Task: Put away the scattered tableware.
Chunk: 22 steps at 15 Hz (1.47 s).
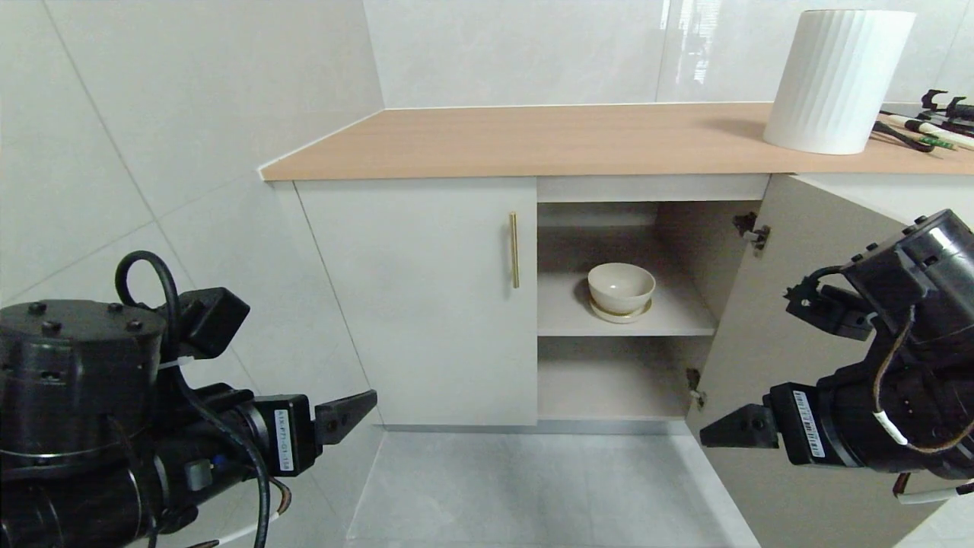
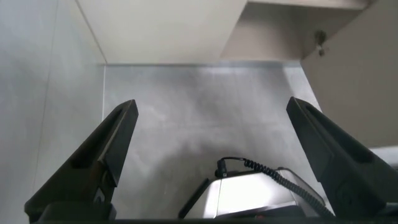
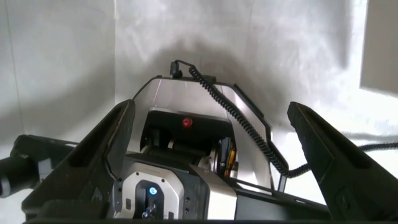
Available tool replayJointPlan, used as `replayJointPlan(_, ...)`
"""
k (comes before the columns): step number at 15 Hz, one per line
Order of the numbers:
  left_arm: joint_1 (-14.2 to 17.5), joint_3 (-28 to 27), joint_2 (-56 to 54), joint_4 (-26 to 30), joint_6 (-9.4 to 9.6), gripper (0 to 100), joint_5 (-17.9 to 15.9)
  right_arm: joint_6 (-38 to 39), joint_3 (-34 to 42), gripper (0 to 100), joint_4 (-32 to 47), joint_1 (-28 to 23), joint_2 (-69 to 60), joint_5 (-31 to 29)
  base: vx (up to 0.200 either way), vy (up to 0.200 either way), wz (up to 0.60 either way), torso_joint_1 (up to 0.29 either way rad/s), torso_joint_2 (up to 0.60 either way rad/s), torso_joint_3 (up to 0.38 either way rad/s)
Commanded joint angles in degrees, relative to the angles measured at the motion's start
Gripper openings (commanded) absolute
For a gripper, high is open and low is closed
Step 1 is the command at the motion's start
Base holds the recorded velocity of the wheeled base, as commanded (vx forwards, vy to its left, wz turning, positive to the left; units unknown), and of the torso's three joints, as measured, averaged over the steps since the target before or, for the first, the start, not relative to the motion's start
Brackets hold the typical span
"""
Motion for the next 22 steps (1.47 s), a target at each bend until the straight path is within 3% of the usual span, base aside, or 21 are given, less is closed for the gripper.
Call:
replayJointPlan(1,-0.01,0.00,0.15,-0.03,-0.03,100,0.04,0.01,-0.10,100,0.00,0.06,-0.03,0.00,-0.200,0.000,0.00,0.002,0.00,0.002)
replayJointPlan(4,-0.01,0.00,0.15,-0.03,-0.03,100,0.04,0.10,-0.10,100,0.00,0.06,-0.03,-0.09,-0.200,0.000,0.00,0.002,0.00,-0.001)
replayJointPlan(16,-0.01,0.79,0.50,-0.03,0.14,100,-0.05,-0.08,4.74,100,1.85,-0.12,-9.87,-0.79,0.000,0.000,0.00,0.000,0.00,0.000)
replayJointPlan(22,-0.01,0.96,0.67,-0.03,0.32,100,-0.05,0.01,6.14,100,1.85,-0.12,-9.79,-0.88,0.000,-0.200,0.00,0.006,0.01,-0.002)
